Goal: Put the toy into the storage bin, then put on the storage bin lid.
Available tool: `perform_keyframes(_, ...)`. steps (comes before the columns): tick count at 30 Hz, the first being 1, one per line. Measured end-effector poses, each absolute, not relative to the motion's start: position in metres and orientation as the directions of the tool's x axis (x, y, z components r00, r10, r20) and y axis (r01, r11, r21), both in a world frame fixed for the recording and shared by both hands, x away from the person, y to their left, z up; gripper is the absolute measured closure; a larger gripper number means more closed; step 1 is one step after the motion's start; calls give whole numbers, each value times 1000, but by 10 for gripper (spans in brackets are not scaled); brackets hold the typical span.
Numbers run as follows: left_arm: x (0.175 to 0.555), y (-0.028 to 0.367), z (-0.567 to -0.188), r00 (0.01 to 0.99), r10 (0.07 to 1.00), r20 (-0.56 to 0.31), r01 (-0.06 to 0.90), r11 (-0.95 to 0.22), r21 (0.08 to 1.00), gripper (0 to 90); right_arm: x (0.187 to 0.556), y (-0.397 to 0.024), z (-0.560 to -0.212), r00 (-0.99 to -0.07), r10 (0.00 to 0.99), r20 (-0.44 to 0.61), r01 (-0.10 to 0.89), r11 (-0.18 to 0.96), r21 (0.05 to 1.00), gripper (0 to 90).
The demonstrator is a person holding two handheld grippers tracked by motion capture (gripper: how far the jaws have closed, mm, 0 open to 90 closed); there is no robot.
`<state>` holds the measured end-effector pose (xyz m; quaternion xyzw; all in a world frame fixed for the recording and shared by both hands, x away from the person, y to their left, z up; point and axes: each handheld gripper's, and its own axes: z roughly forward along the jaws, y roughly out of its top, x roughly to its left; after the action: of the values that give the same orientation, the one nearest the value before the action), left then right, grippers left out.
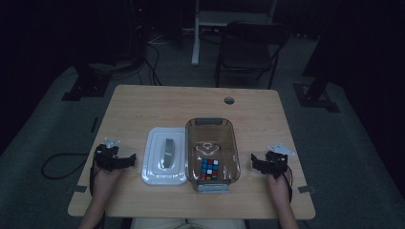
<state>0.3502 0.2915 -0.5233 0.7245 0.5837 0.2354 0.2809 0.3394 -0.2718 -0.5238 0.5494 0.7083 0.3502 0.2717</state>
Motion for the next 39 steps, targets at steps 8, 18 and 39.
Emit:
perform_keyframes(8, 350, 291, -523, 215, 976, 14, 712, -167, 682, 6, 341, -276, -526, -212, 975, -60, 634, 184, 751, 127)
perform_keyframes(18, 350, 292, -523, 223, 975, 13, 711, -172, 682, 6, 345, -280, -528, -200, 980, 8, 679, 132, 723, 119)
perform_keyframes(39, 350, 290, -520, 206, 979, 4, 736, -157, 659, 7, 346, -280, -528, -193, 981, 8, 679, 128, 723, 119)
